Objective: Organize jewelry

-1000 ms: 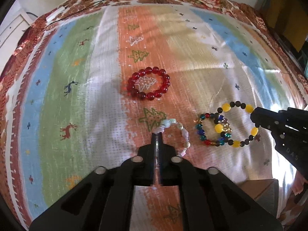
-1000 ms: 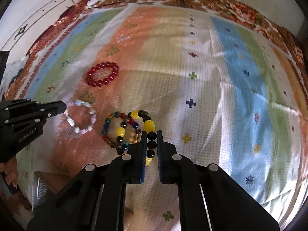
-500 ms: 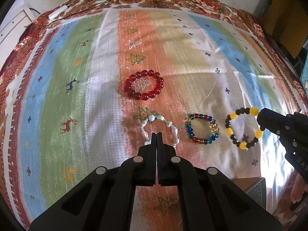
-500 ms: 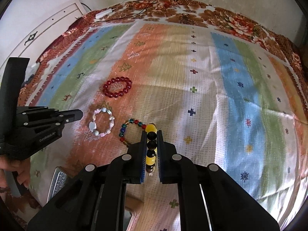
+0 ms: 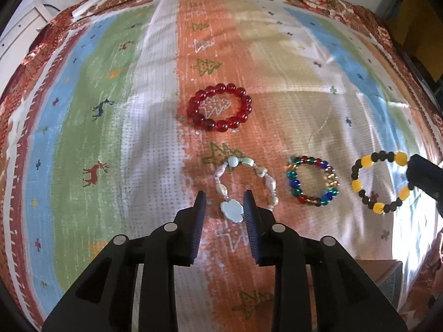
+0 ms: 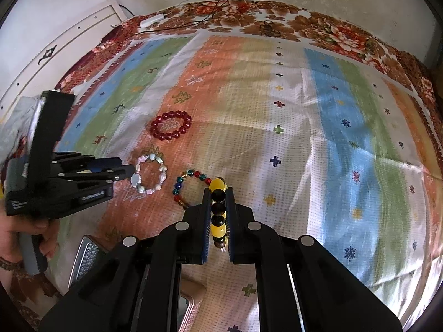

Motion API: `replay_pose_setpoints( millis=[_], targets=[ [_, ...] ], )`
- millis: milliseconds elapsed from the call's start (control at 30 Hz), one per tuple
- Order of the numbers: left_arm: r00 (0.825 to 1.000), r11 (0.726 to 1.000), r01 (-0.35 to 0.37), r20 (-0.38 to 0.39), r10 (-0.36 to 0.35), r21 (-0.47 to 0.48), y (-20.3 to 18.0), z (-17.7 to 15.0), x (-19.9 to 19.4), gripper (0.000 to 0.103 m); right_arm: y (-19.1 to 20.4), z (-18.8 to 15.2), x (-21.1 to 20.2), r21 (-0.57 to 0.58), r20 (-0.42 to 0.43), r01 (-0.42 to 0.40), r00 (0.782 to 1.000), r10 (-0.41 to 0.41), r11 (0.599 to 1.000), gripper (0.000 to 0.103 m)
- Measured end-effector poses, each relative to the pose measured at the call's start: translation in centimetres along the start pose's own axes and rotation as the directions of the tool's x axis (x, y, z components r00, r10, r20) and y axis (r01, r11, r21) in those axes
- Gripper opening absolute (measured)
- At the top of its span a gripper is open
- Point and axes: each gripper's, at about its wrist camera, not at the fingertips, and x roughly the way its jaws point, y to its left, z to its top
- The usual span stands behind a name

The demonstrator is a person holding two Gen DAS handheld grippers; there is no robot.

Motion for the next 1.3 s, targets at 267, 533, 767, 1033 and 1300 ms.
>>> replay_pose_setpoints(
  millis=[267,533,767,1033,1300],
  targets=[
    [1.0,1.0,-0.009,-0.015,0.009,0.005,0.1,0.4,1.1,0.027,0.3,0.1,0.3,-0.01,-0.007,-0.006,1.0,0.006,1.0,0.011],
    [0.999,0.999,-0.023,-0.031,0.024,0.024,-0.6,0.7,2.5,0.028,0.6,0.1,0.5,-0.02,-0.011,-0.006,1.0,0.006,1.0,0.011],
    [0.998,0.997,-0.049,-0.022,0.05,0.052,-0.9,0.5,3.1,0.028,0.6,0.2,0.6,-0.02,-0.014,-0.005,1.0,0.005,1.0,0.011],
    [0.998,0.997,-0.05,-0.02,0.051,0.063,-0.6,0.6,2.7,0.007,0.3,0.2,0.6,-0.019,-0.012,0.001,1.0,-0.002,1.0,0.011],
    [0.997,0.999,0.026,0.072,-0.028,0.035,-0.8,0.7,-2.3,0.007,0.4,-0.2,-1.7,-0.013,0.032,-0.013,0.999,0.013,1.0,0.011]
  ],
)
